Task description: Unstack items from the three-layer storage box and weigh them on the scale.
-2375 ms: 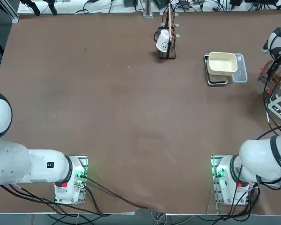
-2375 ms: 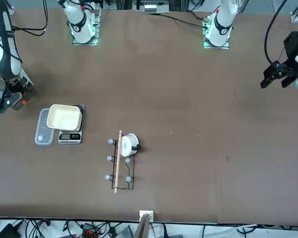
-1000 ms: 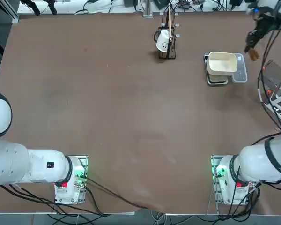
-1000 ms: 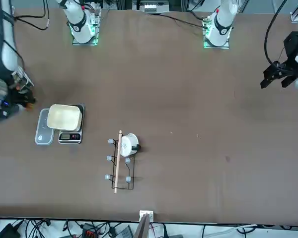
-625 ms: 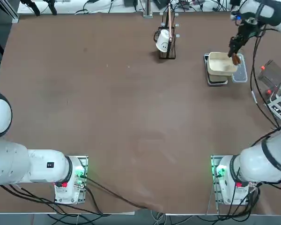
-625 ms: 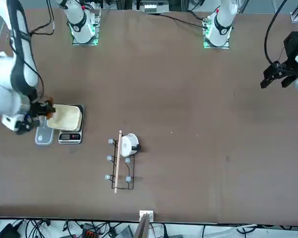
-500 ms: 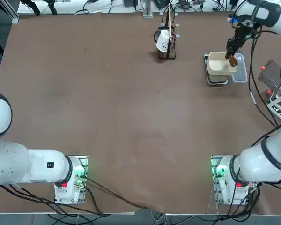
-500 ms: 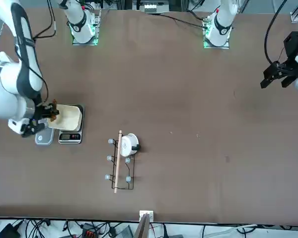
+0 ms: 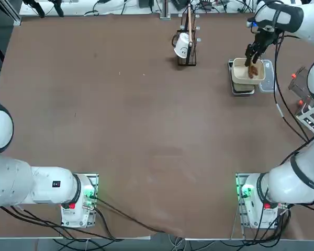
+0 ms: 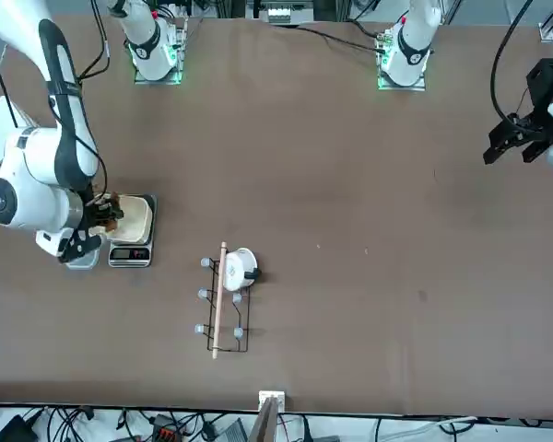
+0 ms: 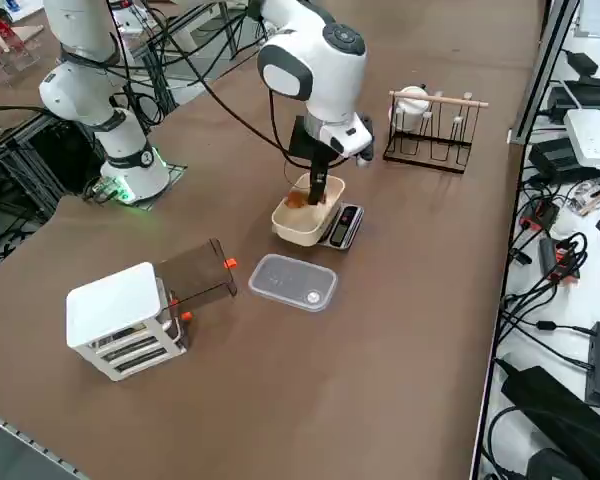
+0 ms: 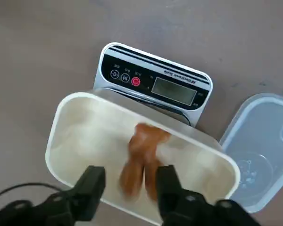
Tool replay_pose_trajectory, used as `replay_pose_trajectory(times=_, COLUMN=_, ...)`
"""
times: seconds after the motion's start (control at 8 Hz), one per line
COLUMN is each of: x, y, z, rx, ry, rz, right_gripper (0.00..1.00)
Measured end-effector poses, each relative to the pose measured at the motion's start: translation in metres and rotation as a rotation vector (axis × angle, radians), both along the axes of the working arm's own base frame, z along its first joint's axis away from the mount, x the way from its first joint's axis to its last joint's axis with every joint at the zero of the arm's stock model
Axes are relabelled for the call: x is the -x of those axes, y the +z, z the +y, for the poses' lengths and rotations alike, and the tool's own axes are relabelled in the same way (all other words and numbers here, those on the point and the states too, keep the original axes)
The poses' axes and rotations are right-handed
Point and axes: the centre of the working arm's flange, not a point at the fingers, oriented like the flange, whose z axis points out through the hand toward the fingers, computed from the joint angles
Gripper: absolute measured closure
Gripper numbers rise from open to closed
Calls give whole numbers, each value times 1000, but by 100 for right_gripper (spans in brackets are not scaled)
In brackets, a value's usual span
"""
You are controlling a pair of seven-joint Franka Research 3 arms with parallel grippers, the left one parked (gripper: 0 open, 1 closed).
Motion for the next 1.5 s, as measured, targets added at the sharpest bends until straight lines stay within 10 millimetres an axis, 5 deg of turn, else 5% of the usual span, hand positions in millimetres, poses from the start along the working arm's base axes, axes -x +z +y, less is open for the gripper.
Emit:
replay_pose_trajectory(times=0.12, x=0, y=1, z=-1, rx=0, ry=-1, rz=-1, right_gripper=7)
replay_pose_trajectory(times=0.38, x=2, y=12, z=-9, rx=23, ry=7, rz=28, right_gripper=1)
replay_pose_trajectory(times=0.5, x=7, y=24, z=-20, rx=87, ry=52, rz=60, right_gripper=8)
replay_pose_trajectory(times=0.75, x=19, y=45, z=-45, rx=205, ry=171, rz=121, right_gripper=52)
replay_pose_trajectory(times=1.0, x=30, y=44, z=-85, rx=186, ry=301, rz=166, right_gripper=96)
replay_pose_trajectory(times=1.25, x=49, y=27, z=-140, rx=132, ry=338, rz=186, right_gripper=98)
replay_pose_trajectory(times=1.5, x=65, y=2, z=-161, rx=123, ry=354, rz=177, right_gripper=98)
